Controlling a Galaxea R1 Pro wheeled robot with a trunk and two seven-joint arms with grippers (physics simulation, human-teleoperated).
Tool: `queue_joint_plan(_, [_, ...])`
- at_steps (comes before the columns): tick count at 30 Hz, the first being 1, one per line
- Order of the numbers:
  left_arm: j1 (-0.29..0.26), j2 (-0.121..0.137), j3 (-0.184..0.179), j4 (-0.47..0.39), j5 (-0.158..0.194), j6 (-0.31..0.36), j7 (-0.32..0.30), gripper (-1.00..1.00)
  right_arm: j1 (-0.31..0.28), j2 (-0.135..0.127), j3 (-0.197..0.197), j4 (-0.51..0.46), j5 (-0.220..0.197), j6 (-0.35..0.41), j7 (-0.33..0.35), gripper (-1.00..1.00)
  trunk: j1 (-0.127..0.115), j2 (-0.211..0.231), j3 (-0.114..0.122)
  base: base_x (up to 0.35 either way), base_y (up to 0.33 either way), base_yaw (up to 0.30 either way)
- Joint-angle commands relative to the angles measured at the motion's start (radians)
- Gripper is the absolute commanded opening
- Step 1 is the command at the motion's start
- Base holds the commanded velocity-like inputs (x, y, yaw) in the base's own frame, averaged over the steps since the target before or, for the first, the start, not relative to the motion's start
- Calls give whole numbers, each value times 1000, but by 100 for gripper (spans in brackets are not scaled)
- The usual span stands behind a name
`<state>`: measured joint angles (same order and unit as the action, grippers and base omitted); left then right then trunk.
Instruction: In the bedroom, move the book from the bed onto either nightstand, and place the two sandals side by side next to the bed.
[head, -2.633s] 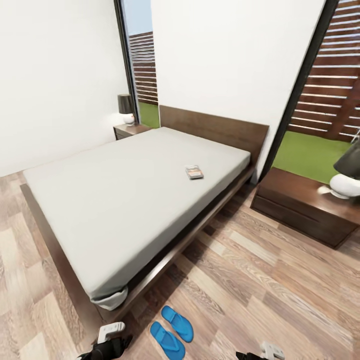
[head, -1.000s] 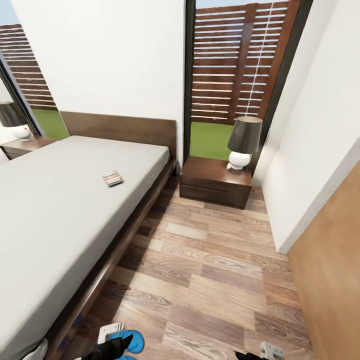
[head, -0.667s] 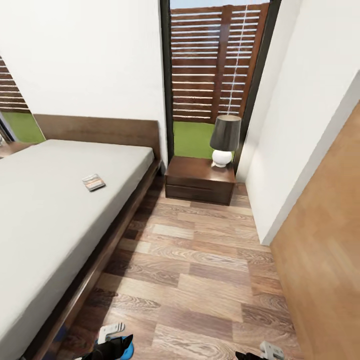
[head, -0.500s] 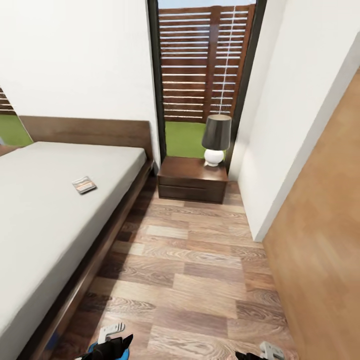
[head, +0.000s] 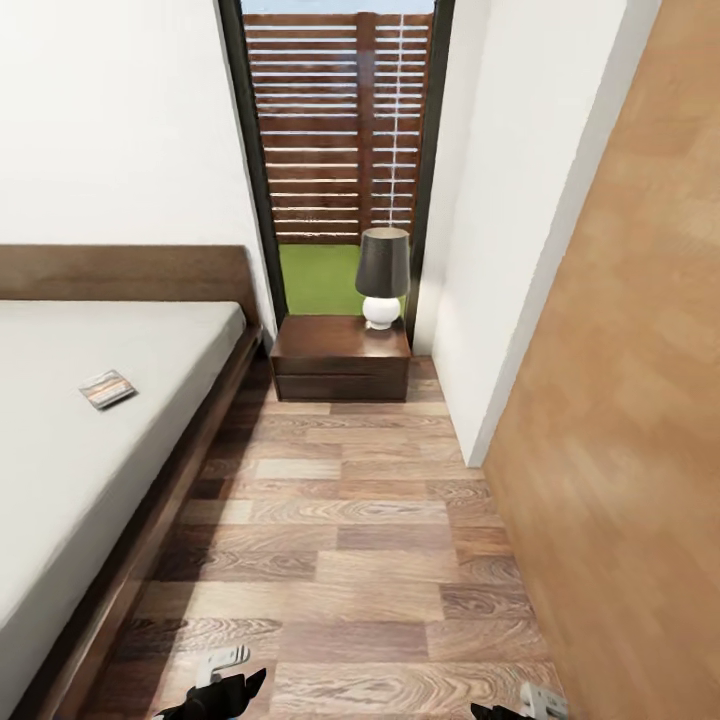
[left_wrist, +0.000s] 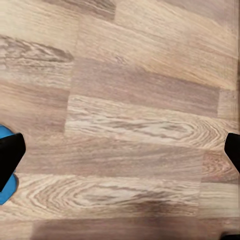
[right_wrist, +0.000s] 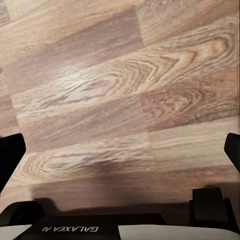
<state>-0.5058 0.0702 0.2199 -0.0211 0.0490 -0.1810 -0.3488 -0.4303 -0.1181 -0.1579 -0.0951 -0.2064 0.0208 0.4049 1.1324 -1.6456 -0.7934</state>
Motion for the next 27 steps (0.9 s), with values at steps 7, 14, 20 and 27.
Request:
queue_joint_plan(7, [0,0,3,1,5,-1,-6,100,-1,0,-5,1,-4,2,5,100,0,0,-1,0,0,-79])
queue_joint_plan(14, [0,0,3,1,5,-1,-6,100,-1,0,-5,1,-5,2,5,100,0,0,-1,0,0,-3])
queue_joint_plan(20, [0,0,3,1,5,-1,-6,100,-1,0,-5,1,-4,2,6,100,0,0,4,0,0,0])
queue_joint_plan(27, [0,0,3,1,5,-2,-6,100,-1,0,-5,1,-4,2,6,100,0,0,15,0,0,0])
